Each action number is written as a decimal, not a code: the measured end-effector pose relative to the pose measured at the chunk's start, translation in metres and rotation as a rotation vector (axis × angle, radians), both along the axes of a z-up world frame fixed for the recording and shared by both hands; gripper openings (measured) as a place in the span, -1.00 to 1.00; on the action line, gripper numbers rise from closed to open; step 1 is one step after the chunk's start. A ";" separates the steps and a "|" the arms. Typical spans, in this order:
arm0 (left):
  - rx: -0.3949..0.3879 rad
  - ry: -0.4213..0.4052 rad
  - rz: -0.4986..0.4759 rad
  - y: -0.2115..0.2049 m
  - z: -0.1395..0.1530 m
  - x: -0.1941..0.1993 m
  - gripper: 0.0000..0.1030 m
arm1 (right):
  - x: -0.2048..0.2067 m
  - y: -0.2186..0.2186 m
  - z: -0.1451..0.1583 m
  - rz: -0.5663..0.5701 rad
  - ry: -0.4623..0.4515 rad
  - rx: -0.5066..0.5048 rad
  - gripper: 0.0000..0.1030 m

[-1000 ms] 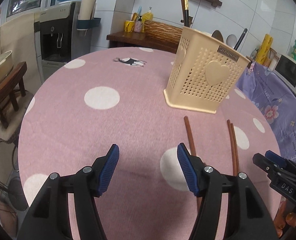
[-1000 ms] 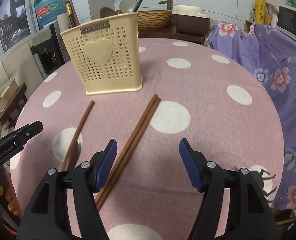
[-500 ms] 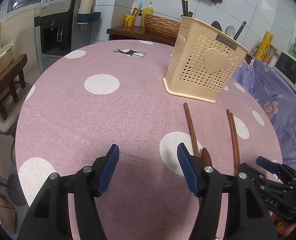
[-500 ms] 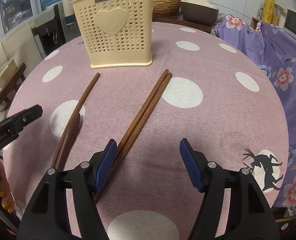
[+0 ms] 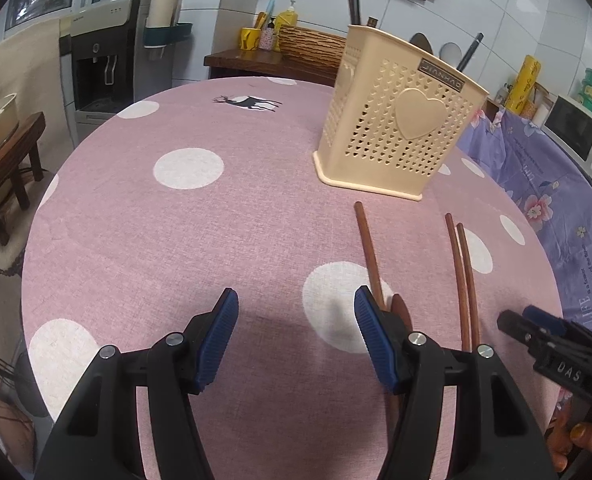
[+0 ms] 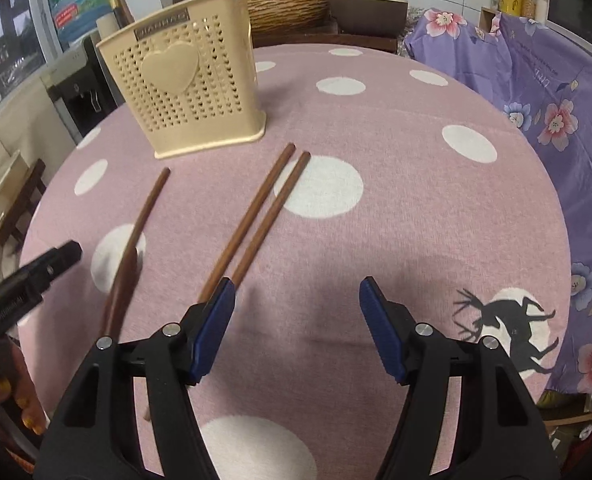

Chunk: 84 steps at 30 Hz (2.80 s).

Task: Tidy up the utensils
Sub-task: 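Move both open tools down to the wooden chopsticks beside the holder, then close left tool on a wooden chopstick while right tool grips another wooden chopstick, then lift the wooden chopstick with left tool while right tool carries its chopstick over the holder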

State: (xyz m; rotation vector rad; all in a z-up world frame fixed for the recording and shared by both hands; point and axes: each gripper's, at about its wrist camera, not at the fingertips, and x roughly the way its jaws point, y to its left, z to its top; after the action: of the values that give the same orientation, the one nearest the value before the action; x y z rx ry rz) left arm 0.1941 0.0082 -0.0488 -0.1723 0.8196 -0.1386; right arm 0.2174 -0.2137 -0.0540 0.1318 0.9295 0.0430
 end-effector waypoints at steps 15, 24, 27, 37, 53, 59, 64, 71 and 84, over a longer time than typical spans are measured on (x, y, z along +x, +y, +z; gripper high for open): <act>0.053 0.106 -0.132 -0.053 -0.002 0.067 -0.27 | 0.008 -0.003 0.004 -0.041 -0.016 0.013 0.27; 0.171 0.115 -0.140 -0.060 -0.009 0.079 -0.81 | 0.022 -0.009 0.005 -0.059 -0.006 0.042 0.23; 0.154 0.115 -0.143 -0.057 -0.008 0.079 -0.81 | 0.037 -0.006 0.005 -0.061 0.005 0.052 0.16; 0.147 0.106 -0.141 -0.057 -0.009 0.080 -0.81 | 0.080 0.000 -0.011 -0.132 0.066 0.027 -0.27; 0.177 0.093 -0.147 -0.062 -0.010 0.085 -0.81 | 0.114 0.020 -0.013 -0.151 0.060 -0.061 -0.51; 0.172 0.090 -0.138 -0.063 -0.010 0.088 -0.82 | 0.113 0.027 -0.013 -0.145 0.044 -0.088 -0.74; 0.171 0.090 -0.136 -0.064 -0.010 0.089 -0.83 | 0.114 0.024 -0.013 -0.136 0.039 -0.062 -0.82; 0.169 0.090 -0.131 -0.064 -0.010 0.090 -0.83 | 0.114 0.018 -0.013 -0.116 0.034 -0.004 -0.82; 0.059 0.045 -0.127 -0.046 0.011 0.080 -0.85 | 0.084 -0.002 0.023 -0.088 -0.090 0.103 -0.84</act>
State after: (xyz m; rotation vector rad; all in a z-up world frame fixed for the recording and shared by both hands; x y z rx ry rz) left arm 0.2745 -0.0378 -0.0374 -0.0674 0.8789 -0.2303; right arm 0.3011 -0.2161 -0.0309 0.2645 0.8308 0.0154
